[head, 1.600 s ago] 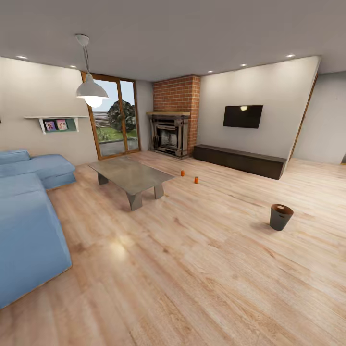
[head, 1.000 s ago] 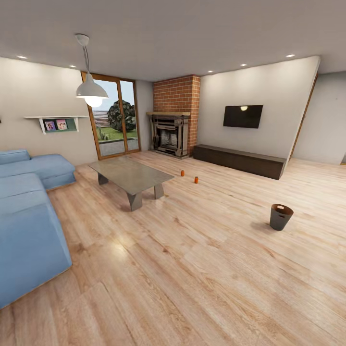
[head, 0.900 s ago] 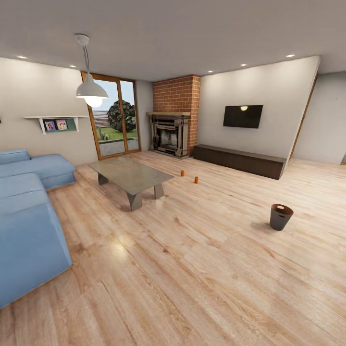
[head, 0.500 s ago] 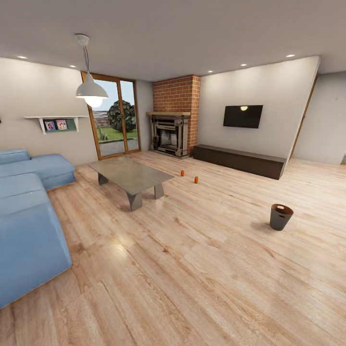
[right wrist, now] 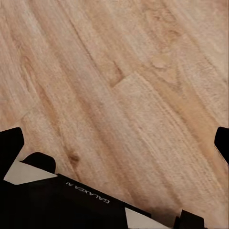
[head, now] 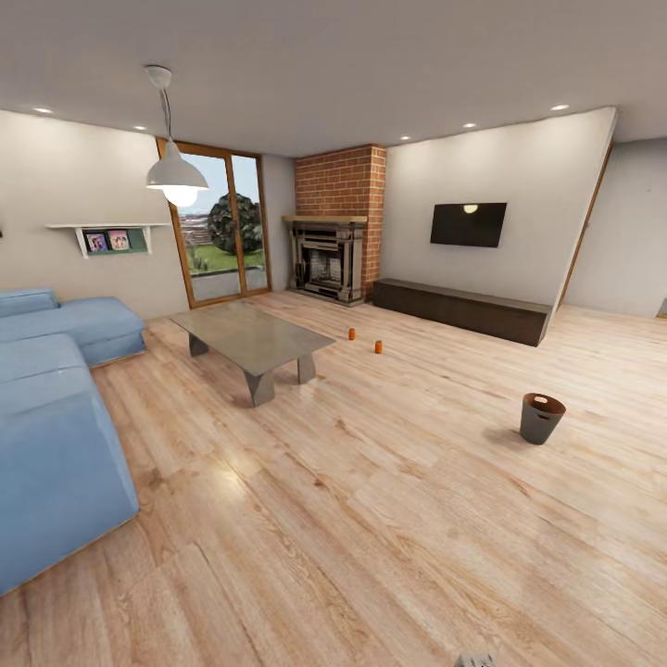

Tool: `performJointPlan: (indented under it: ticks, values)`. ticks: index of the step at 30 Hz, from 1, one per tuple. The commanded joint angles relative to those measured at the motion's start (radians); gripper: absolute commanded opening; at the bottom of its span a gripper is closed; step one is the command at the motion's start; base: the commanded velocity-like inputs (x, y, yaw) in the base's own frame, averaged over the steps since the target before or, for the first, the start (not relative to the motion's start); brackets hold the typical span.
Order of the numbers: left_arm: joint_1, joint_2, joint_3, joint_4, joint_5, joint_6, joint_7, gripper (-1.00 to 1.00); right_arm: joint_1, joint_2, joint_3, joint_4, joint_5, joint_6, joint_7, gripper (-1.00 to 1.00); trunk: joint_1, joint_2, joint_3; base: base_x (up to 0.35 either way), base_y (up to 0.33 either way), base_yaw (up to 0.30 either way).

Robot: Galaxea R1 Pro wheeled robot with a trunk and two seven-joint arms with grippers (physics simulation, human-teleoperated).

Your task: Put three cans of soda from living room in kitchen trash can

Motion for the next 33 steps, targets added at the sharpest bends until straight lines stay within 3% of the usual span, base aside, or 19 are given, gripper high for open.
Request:
performJointPlan:
  ticks: [1, 13, 33]
  values:
    - [0.0, 0.001, 0.003, 0.0, 0.0, -0.005, -0.002, 1.0, 0.0, -0.001, 0.0, -0.001, 0.0, -0.012, 0.004, 1.0, 0.0, 0.0, 0.0, 0.0, 0.0, 0.0]
    - [0.0, 0.002, 0.009, 0.002, 0.0, -0.013, -0.005, 1.0, 0.001, -0.008, 0.0, -0.002, 0.0, -0.033, 0.012, 1.0, 0.0, 0.0, 0.0, 0.059, 0.0, -0.051]
    - [0.0, 0.002, 0.006, 0.003, 0.0, -0.012, -0.006, 1.0, 0.001, -0.008, 0.0, 0.0, 0.0, -0.033, 0.013, 1.0, 0.0, 0.0, 0.0, 0.328, 0.0, -0.26]
